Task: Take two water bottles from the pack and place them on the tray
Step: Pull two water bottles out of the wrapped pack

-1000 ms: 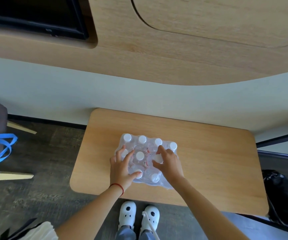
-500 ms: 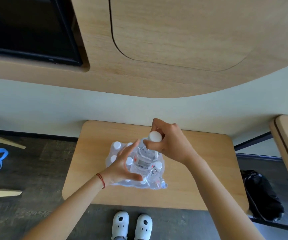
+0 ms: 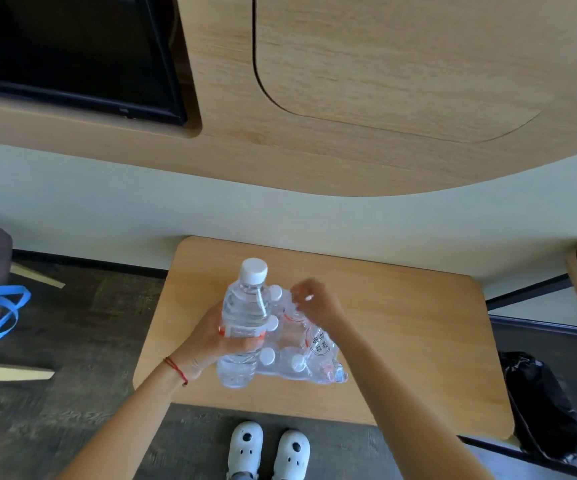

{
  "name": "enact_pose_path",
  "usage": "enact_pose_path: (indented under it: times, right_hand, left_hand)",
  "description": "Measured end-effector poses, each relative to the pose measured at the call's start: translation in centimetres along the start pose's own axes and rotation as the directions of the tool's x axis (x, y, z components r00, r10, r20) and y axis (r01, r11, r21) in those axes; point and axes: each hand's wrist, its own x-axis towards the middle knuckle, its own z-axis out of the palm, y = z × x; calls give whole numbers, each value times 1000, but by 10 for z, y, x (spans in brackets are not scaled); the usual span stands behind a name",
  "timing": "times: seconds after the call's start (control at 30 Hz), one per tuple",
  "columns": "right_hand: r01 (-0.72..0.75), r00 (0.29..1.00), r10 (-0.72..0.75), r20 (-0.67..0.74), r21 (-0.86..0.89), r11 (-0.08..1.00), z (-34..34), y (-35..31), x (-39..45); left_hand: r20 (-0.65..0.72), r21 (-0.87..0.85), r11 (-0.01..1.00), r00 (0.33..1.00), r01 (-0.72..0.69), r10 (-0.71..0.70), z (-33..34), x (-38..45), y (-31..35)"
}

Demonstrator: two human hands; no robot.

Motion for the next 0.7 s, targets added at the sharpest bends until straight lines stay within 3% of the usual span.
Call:
enact_pose_path:
  times: [0.07,0.13,0.23,0.3,0.6,0.7]
  right_hand:
    - [-56,988,84,132,-202,978,33,30,10]
    - [3,976,62,207,-300,954,64,50,18]
    - [45,994,-7,108,-352,935,92,68,28]
    - [67,998,-57,42,-303,951,97,77,31]
    - [292,955,-296,5,-182,939,87,82,22]
    - [330,936,-341,-83,-125,936,80,77,10]
  left_hand:
    - [-32,-9,1000,999,8,-8,-9,-5,-7]
    - [-46,-18,1000,999,14,-15,-15,-9,-12]
    - [-56,-14,1000,998,28,-28,-18,-13,-19]
    - [-58,-13,999,998,33,-33,-17,-14,-23]
    - [-60,-54,998,998,15,-19,-6,-10,-27]
    - [-42,-62,998,999,29,-31,-4,-4,-26]
